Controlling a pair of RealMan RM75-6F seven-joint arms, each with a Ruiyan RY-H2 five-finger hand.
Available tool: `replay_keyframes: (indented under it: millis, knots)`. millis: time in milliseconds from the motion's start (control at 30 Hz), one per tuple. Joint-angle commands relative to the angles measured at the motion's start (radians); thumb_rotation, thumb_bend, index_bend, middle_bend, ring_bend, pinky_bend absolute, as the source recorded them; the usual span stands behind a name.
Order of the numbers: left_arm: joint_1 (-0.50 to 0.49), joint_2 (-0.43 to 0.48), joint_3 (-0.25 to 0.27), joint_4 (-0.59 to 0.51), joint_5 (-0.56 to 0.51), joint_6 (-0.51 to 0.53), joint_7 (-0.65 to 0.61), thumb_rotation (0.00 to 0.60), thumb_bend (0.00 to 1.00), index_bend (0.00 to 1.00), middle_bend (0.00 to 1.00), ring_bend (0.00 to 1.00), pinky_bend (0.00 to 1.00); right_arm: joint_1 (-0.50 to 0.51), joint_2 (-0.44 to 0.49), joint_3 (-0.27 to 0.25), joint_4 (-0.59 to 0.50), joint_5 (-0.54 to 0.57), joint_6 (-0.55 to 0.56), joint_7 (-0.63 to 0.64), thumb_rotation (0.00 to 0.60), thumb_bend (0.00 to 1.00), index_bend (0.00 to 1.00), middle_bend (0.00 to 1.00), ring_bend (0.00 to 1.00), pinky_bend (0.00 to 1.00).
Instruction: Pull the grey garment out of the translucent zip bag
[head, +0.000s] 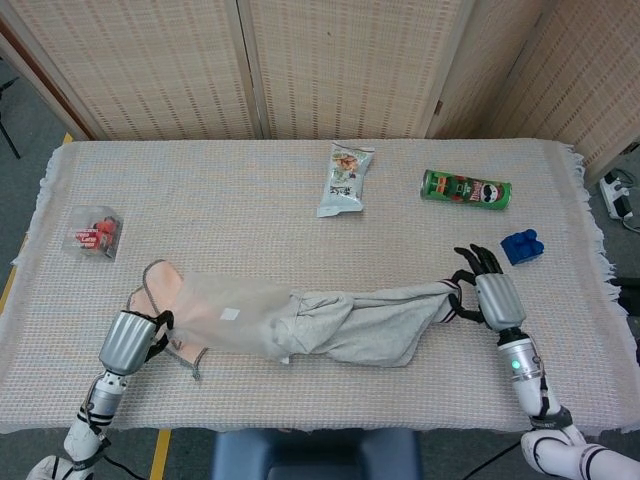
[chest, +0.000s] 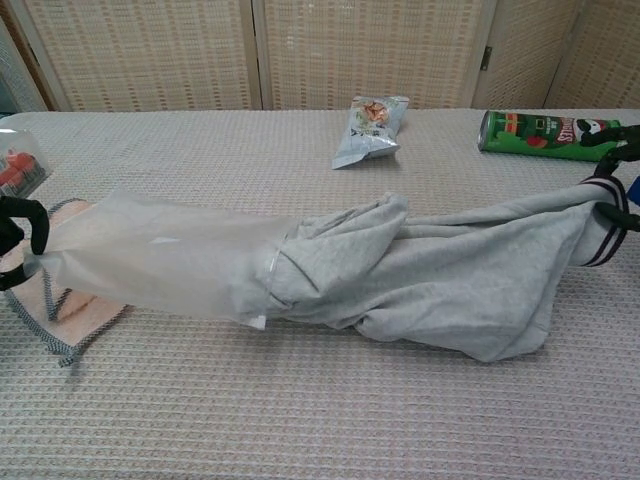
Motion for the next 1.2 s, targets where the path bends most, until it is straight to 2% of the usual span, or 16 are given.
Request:
replay_keyframes:
  millis: [33,300,467,567,600,633,667,733,800,867,967,1033,1100,1200]
  knots:
    - [0.005,0.011,-0.006,0.013,-0.010,0.001,-0.010,0.600,0.49,0.71,1.00,1.00,1.00,-0.025,0.033,0.015,0.015,0.024,0.014,0.038,0.600,0.64,0.74,0.12,0.00,0.00]
    - [0.028,0.028,0.005,0.065,-0.023,-0.002,-0.039,0.600,0.49,0.70,1.00,1.00,1.00,-0.068,0.090,0.036,0.061,0.061,0.020,0.111,0.600,0.64,0.74,0.12,0.00,0.00]
    - [0.025,0.016,0.003,0.085,-0.023,0.003,-0.042,0.600,0.49,0.70,1.00,1.00,1.00,-0.075,0.091,0.041,0.085,0.063,0.025,0.111,0.600,0.64,0.74,0.12,0.00,0.00]
    - [0.025,0.020,0.007,0.080,-0.021,0.003,-0.048,0.600,0.46,0.65,1.00,1.00,1.00,-0.076,0.092,0.040,0.092,0.061,0.017,0.119,0.600,0.63,0.73,0.11,0.00,0.00]
    - [0.027,0.025,0.012,0.069,-0.022,-0.007,-0.045,0.600,0.42,0.58,1.00,1.00,1.00,-0.077,0.095,0.036,0.091,0.053,0.015,0.133,0.600,0.61,0.70,0.10,0.00,0.00]
    - [0.028,0.031,0.015,0.054,-0.024,-0.018,-0.040,0.600,0.34,0.46,1.00,1.00,1.00,-0.078,0.098,0.031,0.089,0.042,0.018,0.151,0.600,0.56,0.61,0.08,0.00,0.00]
    - [0.030,0.040,0.018,0.032,-0.027,-0.031,-0.032,0.600,0.29,0.38,1.00,1.00,1.00,-0.079,0.101,0.026,0.086,0.031,0.019,0.172,0.600,0.52,0.53,0.05,0.00,0.00]
    - [0.029,0.069,0.022,-0.034,-0.026,-0.040,-0.011,0.600,0.19,0.21,1.00,1.00,1.00,-0.081,0.114,0.012,0.077,0.005,0.022,0.205,0.600,0.41,0.23,0.01,0.00,0.00]
    - [0.030,0.102,0.028,-0.105,-0.018,-0.038,0.008,0.600,0.14,0.09,1.00,1.00,1.00,-0.084,0.135,-0.002,0.062,-0.018,0.030,0.195,0.600,0.34,0.05,0.00,0.00,0.00]
    - [0.031,0.141,0.037,-0.184,-0.016,-0.050,0.019,0.600,0.12,0.03,0.96,0.98,1.00,-0.089,0.163,-0.017,0.031,-0.035,0.032,0.161,0.600,0.26,0.00,0.00,0.00,0.00]
    - [0.033,0.223,0.053,-0.334,-0.018,-0.084,0.059,0.600,0.12,0.01,0.76,0.80,0.90,-0.103,0.225,-0.039,-0.055,-0.054,0.044,0.063,0.600,0.17,0.00,0.00,0.00,0.00]
    - [0.032,0.295,0.066,-0.456,-0.029,-0.125,0.095,0.600,0.14,0.00,0.60,0.61,0.74,-0.118,0.274,-0.052,-0.130,-0.062,0.059,-0.013,0.600,0.13,0.00,0.00,0.00,0.00]
    - [0.028,0.375,0.073,-0.590,-0.048,-0.166,0.113,0.600,0.19,0.00,0.49,0.46,0.59,-0.138,0.321,-0.062,-0.211,-0.067,0.083,-0.083,0.600,0.12,0.00,0.00,0.00,0.00]
    - [0.017,0.498,0.082,-0.759,-0.081,-0.230,0.148,0.600,0.24,0.03,0.42,0.32,0.43,-0.171,0.375,-0.073,-0.310,-0.081,0.136,-0.167,0.600,0.11,0.00,0.00,0.00,0.00]
